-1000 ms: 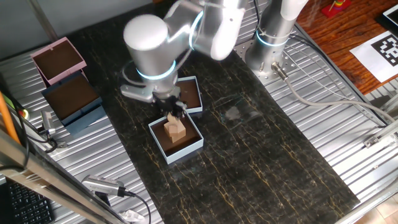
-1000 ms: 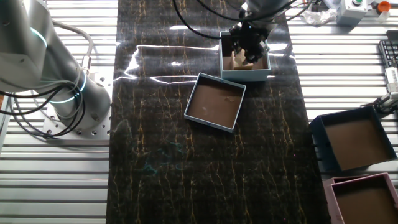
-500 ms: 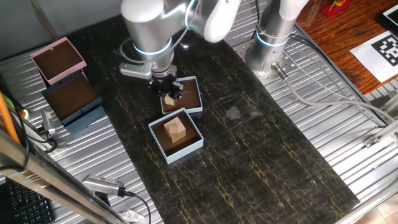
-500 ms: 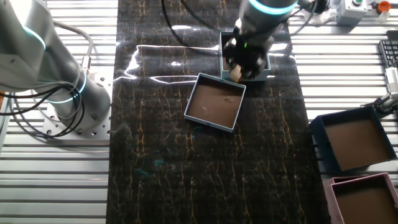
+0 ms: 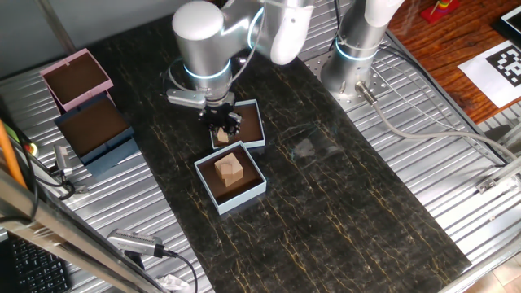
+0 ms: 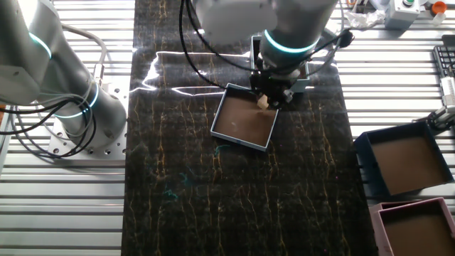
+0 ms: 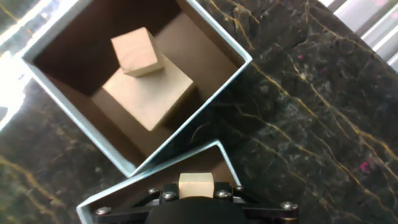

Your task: Take everything out of the gift box

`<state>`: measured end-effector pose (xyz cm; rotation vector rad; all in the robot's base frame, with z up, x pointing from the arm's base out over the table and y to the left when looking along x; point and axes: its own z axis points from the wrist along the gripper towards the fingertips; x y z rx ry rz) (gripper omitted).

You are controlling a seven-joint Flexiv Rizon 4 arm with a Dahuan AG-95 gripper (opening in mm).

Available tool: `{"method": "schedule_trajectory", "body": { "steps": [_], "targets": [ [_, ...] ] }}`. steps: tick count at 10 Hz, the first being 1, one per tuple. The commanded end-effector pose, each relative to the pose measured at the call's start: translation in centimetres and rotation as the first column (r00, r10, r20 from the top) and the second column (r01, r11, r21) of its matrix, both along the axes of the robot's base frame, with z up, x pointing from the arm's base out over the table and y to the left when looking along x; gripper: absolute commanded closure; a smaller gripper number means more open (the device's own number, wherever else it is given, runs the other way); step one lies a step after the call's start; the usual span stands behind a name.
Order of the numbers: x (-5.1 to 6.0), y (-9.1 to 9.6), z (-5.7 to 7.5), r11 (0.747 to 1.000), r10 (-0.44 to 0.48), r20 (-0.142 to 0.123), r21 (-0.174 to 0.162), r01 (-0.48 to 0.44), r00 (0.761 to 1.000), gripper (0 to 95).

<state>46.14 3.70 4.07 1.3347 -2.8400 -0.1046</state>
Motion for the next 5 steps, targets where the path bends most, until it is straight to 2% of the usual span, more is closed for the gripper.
{"method": "schedule_trajectory", "body": {
  "steps": [1,2,4,5],
  "targets": [
    [0.1,0.2,-0.2,1.0,0.019,0.01,0.005,-0.019,1.0,38.0],
    [0.1,0.3,0.1,1.0,0.01,0.0,0.0,-0.01,1.0,38.0],
    [0.3,1.7,2.0,0.999,-0.033,-0.017,0.0,0.033,0.999,38.0],
    [0.4,3.3,4.4,0.998,-0.062,-0.042,-0.003,0.062,0.997,38.0]
  ]
}}
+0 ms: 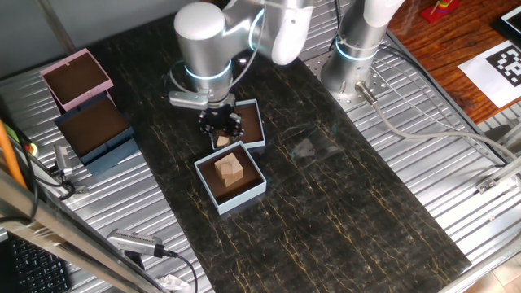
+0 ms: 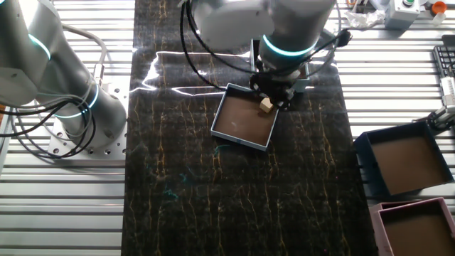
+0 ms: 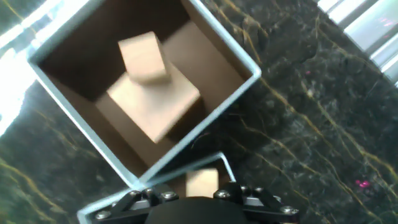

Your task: Take everything out of the gift box

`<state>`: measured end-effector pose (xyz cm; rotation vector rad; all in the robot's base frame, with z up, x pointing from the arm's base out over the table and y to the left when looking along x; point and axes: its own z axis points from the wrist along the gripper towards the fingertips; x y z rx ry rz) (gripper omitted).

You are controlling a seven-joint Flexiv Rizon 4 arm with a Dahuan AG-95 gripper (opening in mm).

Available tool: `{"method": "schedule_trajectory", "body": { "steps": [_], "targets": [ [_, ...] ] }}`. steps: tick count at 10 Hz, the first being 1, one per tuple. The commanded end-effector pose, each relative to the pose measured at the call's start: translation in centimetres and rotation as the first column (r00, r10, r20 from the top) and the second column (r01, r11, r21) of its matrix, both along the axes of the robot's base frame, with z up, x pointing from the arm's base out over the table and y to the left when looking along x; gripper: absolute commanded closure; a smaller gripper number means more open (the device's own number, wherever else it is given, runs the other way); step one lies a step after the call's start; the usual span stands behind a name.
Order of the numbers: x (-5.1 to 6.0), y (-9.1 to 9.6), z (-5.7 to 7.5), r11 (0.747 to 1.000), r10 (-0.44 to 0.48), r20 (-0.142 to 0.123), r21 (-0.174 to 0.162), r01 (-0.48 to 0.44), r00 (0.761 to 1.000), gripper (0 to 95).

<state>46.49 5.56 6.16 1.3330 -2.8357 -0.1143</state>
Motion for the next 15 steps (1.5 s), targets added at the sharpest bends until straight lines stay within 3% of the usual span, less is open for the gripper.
{"method": "schedule_trajectory", "body": {
  "steps": [1,2,3,5,8,11,15],
  "targets": [
    [0.1,2.6,3.6,0.997,-0.07,-0.042,-0.017,0.069,0.997,38.0],
    [0.0,3.9,4.8,0.997,-0.073,-0.04,-0.032,0.072,0.997,38.0],
    [0.1,4.9,5.1,0.996,-0.083,-0.039,-0.029,0.082,0.996,38.0],
    [0.8,6.3,4.8,0.995,-0.098,-0.038,-0.027,0.097,0.994,38.0],
    [2.9,8.2,5.1,0.992,-0.122,-0.03,-0.027,0.121,0.992,38.0],
    [4.3,8.8,4.3,0.992,-0.126,-0.027,-0.022,0.126,0.992,38.0],
    [4.7,10.0,2.6,0.99,-0.138,-0.022,-0.025,0.137,0.99,38.0]
  ]
}}
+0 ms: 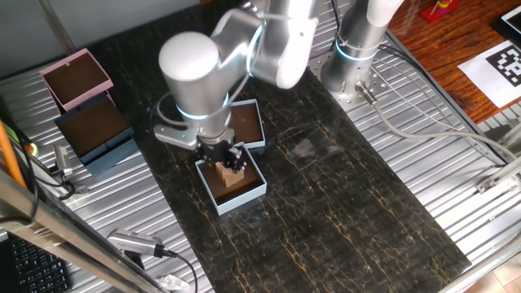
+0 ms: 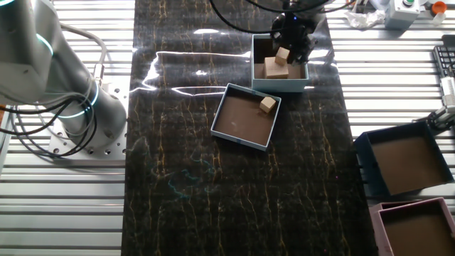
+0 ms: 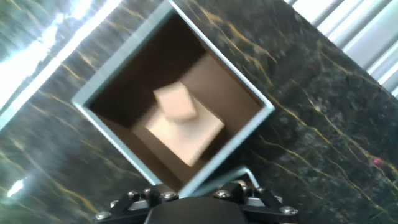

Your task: Take everything out of the gift box

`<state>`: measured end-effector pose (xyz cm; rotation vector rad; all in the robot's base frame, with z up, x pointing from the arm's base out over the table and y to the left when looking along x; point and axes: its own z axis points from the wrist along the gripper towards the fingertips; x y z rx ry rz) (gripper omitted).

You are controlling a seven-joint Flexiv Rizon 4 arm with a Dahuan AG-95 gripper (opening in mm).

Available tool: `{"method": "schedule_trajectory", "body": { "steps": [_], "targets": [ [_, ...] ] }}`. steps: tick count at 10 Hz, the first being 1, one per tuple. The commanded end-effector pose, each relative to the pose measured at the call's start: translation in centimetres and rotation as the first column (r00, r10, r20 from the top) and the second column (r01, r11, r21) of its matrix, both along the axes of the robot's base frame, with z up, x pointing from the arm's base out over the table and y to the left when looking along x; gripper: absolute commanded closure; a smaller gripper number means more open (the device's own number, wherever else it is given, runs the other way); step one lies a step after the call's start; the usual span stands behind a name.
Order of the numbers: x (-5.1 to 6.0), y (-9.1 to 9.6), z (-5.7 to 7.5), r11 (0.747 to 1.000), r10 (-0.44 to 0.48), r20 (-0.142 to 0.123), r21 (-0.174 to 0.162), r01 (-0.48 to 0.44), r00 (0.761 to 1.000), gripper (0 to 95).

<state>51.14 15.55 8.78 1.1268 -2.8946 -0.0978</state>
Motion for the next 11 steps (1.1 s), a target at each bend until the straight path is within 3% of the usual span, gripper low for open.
{"method": "schedule_trajectory", "body": {
  "steps": [1,3,6,9,11],
  "targets": [
    [0.0,0.1,-0.4,1.0,-0.007,0.008,-0.001,0.007,1.0,57.0],
    [0.1,0.0,-1.0,1.0,-0.008,0.022,-0.002,0.008,1.0,95.0],
    [0.1,-0.3,-0.9,1.0,-0.009,0.019,-0.001,0.009,1.0,95.0],
    [0.0,-2.1,0.6,1.0,0.012,0.01,0.0,-0.012,1.0,95.0],
    [-0.6,-6.2,2.5,0.999,0.047,-0.002,-0.004,-0.047,0.999,95.0]
  ]
}}
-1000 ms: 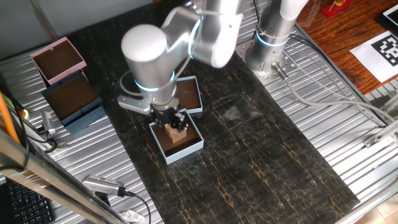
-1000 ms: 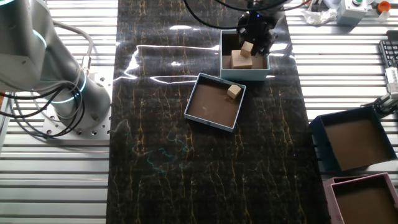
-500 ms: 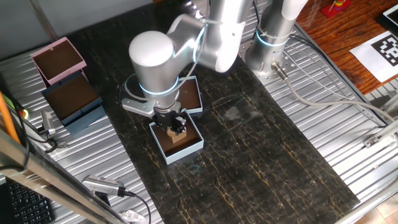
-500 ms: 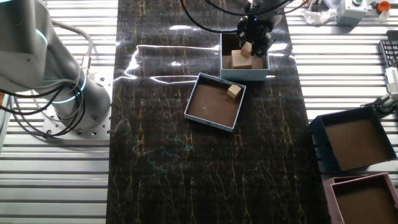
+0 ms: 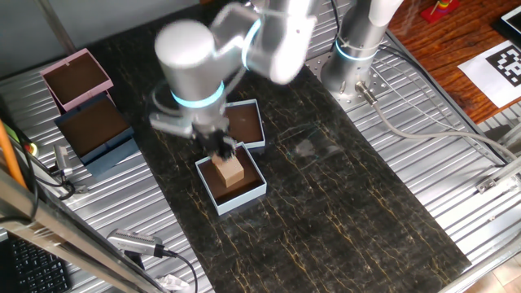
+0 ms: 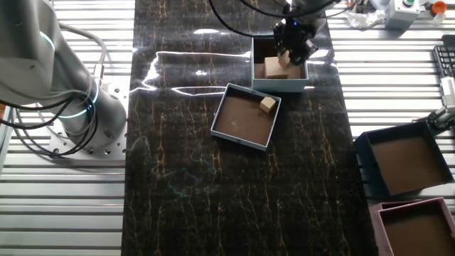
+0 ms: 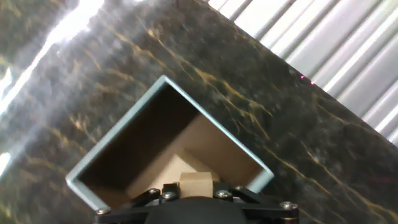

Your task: Take everything out of the gift box

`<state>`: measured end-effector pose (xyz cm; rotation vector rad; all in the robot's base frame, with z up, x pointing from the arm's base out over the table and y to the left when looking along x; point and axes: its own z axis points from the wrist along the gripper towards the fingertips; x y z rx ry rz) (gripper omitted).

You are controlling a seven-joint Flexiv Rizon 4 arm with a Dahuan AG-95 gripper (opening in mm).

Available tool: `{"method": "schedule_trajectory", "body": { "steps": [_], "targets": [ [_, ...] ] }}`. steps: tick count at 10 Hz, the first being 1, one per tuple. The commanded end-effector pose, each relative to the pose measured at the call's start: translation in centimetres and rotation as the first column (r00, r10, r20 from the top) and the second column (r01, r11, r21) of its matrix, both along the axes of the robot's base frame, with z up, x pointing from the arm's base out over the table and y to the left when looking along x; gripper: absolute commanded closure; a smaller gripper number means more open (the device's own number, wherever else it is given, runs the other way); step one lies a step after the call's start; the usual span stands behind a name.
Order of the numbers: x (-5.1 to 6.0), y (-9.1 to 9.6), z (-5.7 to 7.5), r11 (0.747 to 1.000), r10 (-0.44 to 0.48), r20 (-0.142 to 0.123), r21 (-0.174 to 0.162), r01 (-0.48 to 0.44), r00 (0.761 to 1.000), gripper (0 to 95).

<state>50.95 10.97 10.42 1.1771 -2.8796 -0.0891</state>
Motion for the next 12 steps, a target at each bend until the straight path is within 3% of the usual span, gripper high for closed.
{"method": "schedule_trajectory", "body": {
  "steps": [1,3,6,11,12],
  "targets": [
    [-1.0,-3.4,1.5,0.999,0.04,-0.01,-0.006,-0.04,0.999,95.0],
    [-2.2,-5.6,1.5,0.998,0.061,-0.007,-0.009,-0.062,0.998,95.0],
    [-4.5,-8.6,-2.0,0.997,0.079,0.016,-0.006,-0.079,0.997,95.0],
    [-5.6,-9.3,-5.6,0.994,0.105,0.043,-0.005,-0.105,0.994,95.0],
    [-5.7,-9.3,-6.0,0.994,0.114,0.053,-0.005,-0.113,0.992,76.0]
  ]
}}
